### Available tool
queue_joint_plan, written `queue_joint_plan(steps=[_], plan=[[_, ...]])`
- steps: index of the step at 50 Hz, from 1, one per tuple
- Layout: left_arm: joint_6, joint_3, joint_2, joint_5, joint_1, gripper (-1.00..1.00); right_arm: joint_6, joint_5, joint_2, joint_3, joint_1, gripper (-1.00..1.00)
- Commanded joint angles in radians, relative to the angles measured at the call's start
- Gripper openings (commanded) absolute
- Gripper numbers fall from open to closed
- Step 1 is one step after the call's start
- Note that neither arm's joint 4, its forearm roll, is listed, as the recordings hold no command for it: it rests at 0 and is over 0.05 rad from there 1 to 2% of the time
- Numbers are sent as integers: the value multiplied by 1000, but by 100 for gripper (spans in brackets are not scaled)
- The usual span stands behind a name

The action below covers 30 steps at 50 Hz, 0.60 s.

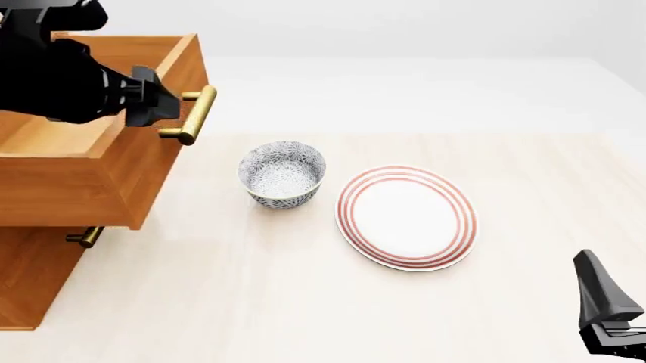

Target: Open the top drawer of the cabinet.

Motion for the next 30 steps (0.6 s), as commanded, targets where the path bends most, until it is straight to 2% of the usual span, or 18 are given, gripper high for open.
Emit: queue_joint_plan(steps=[1,30], plan=[[19,-18,-24,29,14,100,1,-1,0,1,0,100],[61,-56,-112,91,25,100,0,-1,0,1,0,100]])
